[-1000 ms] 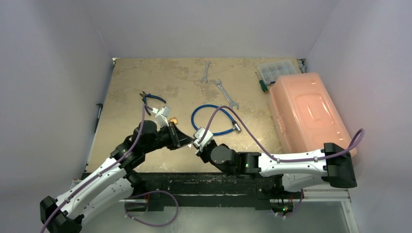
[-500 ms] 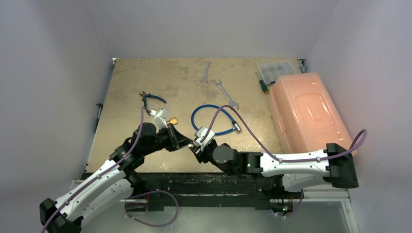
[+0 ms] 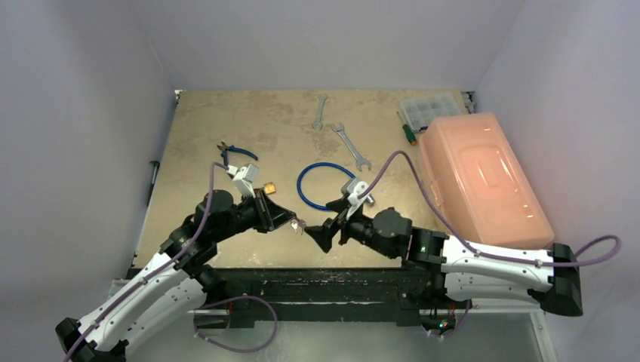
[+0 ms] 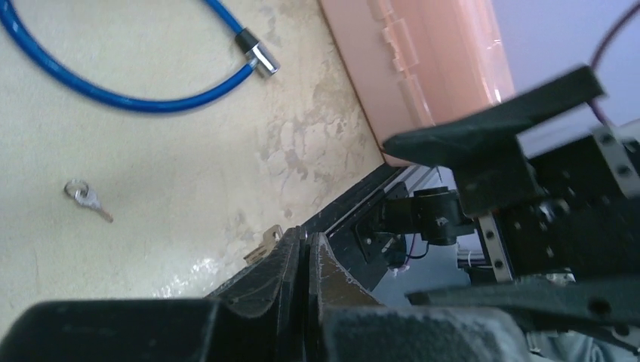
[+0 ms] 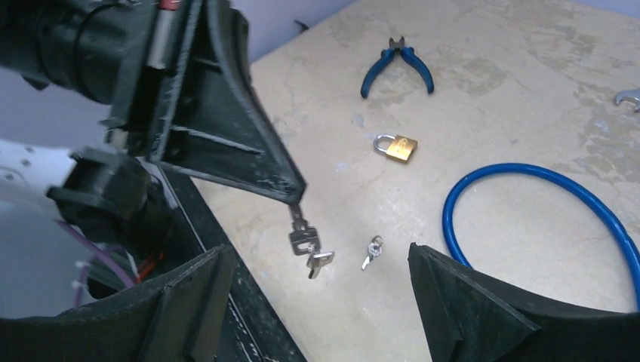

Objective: Unlock with the key

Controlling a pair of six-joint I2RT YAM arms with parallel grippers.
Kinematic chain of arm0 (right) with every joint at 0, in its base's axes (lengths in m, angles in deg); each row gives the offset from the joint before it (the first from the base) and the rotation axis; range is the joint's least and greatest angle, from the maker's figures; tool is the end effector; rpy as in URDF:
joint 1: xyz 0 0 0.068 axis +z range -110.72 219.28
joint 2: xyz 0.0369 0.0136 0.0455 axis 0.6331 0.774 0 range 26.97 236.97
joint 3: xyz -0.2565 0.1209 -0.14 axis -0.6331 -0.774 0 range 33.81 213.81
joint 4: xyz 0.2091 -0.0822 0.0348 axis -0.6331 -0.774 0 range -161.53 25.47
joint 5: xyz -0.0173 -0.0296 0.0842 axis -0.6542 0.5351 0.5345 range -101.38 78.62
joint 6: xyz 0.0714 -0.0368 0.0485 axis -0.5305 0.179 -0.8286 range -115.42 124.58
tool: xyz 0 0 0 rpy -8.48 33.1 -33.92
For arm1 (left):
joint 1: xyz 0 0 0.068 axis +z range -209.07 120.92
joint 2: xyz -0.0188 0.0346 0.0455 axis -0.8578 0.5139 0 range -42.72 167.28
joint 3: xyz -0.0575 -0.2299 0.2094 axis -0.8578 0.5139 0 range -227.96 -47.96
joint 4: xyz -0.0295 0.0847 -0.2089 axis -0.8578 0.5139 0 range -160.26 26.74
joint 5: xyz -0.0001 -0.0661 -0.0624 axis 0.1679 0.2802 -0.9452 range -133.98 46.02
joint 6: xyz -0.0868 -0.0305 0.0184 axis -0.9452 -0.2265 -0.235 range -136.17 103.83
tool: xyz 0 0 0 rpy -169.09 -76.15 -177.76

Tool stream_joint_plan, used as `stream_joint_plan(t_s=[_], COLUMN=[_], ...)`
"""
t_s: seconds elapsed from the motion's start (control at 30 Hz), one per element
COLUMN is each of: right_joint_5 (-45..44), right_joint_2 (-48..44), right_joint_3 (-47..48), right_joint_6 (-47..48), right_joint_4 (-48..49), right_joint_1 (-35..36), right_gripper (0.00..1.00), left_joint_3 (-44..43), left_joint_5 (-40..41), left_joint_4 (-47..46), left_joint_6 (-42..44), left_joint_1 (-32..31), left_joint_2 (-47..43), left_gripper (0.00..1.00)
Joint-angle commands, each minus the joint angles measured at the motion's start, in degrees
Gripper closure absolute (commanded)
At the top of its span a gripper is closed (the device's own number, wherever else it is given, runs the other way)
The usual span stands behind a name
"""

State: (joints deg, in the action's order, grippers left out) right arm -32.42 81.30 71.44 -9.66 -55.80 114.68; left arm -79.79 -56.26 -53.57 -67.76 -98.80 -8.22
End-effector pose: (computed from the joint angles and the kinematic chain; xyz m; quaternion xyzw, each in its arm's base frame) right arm 0.0819 0.1938 0.3407 -0.2742 0.6996 0.3571 0.5548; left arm 0.0841 -0.0932 0.2865 -0.0224 0.8133 -0.4720 0.3394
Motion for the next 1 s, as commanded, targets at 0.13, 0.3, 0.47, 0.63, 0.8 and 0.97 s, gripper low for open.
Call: stream_joint_plan(t_s=[0.13, 0.3, 0.47, 0.63, 0.8, 0.97], right_joint_5=[20.8, 24.0, 25.9, 27.2, 26.6, 24.4], right_joint_2=[-4.0, -2.6, -2.3, -1.5, -0.1, 0.5], right_joint_3=[-0.2, -0.8, -0.7, -0.4, 0.4, 0.9], right_joint_6=[-8.2, -9.6, -11.4, -12.1, -12.4, -12.9], right_joint_4=[0.1, 4.1, 7.7, 9.6, 10.2, 10.6], right_joint_1=[-11.1, -11.6, -11.8, -11.8, -11.8, -11.8], right_gripper=[0.08, 0.16, 0.24, 0.30, 0.33, 0.36], left_joint_3=[-10.5, -12.9, -13.7, -13.6, -13.2, -13.2], left_joint_5=[-4.7, -6.2, -6.4, -6.7, -7.5, -7.9], left_joint_4=[0.6, 0.9, 1.0, 0.1, -1.2, -1.5], left_joint_6=[9.4, 10.4, 10.3, 10.0, 9.6, 9.6], left_joint_1=[0.0, 0.1, 0.1, 0.1, 0.1, 0.1], left_joint_2=[-0.9, -0.4, 0.3, 0.4, 0.8, 1.1], left_gripper=[1.00, 1.00, 1.00, 1.00, 1.00, 1.00])
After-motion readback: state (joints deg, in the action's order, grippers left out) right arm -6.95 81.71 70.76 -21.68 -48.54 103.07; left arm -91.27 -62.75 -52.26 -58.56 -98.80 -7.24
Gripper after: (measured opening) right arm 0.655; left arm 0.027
